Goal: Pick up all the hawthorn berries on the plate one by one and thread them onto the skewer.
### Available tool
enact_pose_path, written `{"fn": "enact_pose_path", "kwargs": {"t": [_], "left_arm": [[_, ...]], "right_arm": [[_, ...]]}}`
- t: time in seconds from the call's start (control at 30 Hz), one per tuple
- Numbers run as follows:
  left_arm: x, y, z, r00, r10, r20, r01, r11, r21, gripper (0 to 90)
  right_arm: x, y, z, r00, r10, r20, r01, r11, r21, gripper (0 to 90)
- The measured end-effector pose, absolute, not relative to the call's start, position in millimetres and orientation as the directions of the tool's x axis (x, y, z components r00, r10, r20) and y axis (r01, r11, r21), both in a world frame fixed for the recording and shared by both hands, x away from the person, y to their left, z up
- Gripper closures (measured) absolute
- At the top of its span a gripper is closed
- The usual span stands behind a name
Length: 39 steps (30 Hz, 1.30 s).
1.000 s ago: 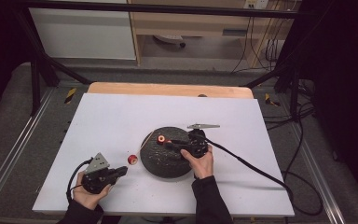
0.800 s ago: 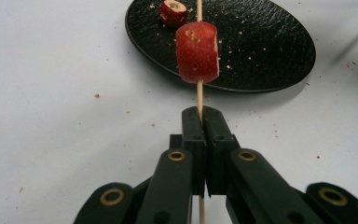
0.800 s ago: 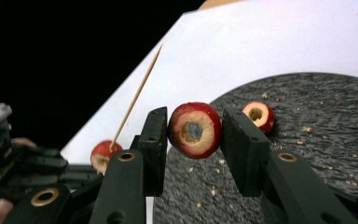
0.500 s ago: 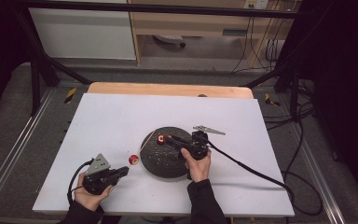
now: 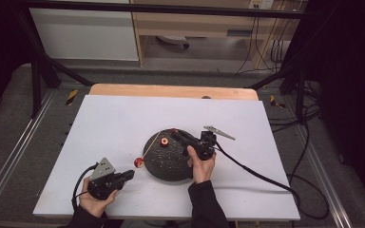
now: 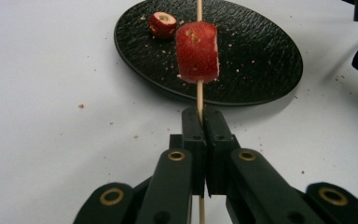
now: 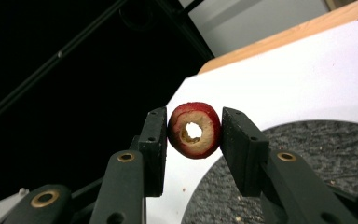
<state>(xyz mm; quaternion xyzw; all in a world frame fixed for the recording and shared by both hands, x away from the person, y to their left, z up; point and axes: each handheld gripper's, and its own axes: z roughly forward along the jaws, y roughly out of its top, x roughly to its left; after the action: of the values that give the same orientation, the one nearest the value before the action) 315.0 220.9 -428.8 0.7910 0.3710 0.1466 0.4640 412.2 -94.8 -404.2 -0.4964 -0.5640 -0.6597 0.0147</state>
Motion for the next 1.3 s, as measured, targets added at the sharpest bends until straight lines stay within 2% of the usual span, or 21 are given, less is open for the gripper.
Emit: {"fn": "enact_pose_path", "kwargs": {"t": [0.53, 1.3], "left_arm": [[313, 196, -425, 0.668, 0.734, -0.125, 0.443, -0.257, 0.859, 88.2], [313, 172, -422, 0.672, 0.726, -0.146, 0.442, -0.235, 0.866, 88.2]], "right_arm": [[417, -100, -394, -0.494, 0.487, 0.721, 0.521, -0.498, 0.693, 62.7], [419, -101, -392, -0.491, 0.429, 0.758, 0.503, -0.571, 0.649, 62.8]]}}
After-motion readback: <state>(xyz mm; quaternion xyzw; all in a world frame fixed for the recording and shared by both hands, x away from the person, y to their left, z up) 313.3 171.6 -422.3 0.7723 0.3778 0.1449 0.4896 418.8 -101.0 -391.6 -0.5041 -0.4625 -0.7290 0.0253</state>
